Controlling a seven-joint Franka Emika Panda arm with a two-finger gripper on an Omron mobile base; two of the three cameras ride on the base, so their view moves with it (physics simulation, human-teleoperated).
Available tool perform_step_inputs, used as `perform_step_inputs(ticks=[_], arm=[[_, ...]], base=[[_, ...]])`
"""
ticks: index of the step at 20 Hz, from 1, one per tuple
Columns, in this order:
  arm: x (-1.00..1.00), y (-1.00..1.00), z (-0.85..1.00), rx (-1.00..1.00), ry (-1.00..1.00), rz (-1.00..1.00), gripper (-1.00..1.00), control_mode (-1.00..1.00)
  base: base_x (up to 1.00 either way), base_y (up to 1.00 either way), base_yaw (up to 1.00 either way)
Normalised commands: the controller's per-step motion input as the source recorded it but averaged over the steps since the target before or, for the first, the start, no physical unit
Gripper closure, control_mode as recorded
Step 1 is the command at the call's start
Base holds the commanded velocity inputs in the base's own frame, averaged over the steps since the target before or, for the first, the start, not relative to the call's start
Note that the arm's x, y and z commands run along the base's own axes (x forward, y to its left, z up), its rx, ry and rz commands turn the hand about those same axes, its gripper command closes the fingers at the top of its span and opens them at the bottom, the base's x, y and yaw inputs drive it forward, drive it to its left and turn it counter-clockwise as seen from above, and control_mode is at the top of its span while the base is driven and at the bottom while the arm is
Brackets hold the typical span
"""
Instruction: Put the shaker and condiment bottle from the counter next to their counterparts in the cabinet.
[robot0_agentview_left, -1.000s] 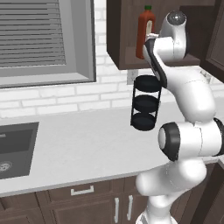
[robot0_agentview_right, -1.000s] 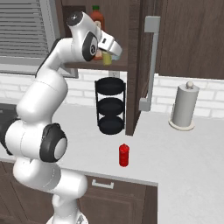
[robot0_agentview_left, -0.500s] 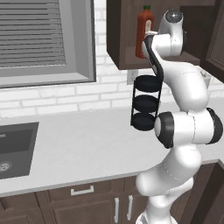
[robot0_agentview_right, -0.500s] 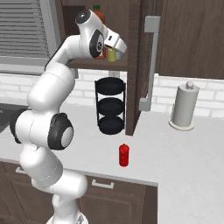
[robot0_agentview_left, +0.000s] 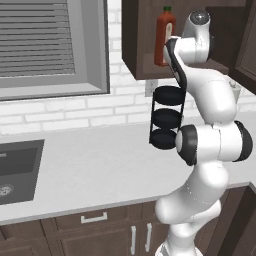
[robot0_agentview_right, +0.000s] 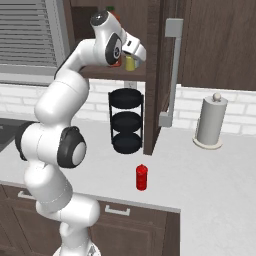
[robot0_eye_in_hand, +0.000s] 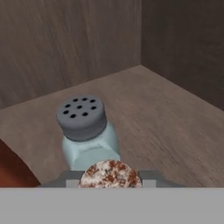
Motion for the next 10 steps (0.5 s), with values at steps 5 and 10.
perform_step_inputs(ticks=[5, 10], arm=[[0.0, -0.01, -0.25, 0.0, 0.08, 0.0, 1.0, -1.0], [0.02, 0.0, -0.34, 0.0, 0.05, 0.0, 1.0, -1.0]], base=[[0.0, 0.0, 0.0], [0.0, 0.0, 0.0]])
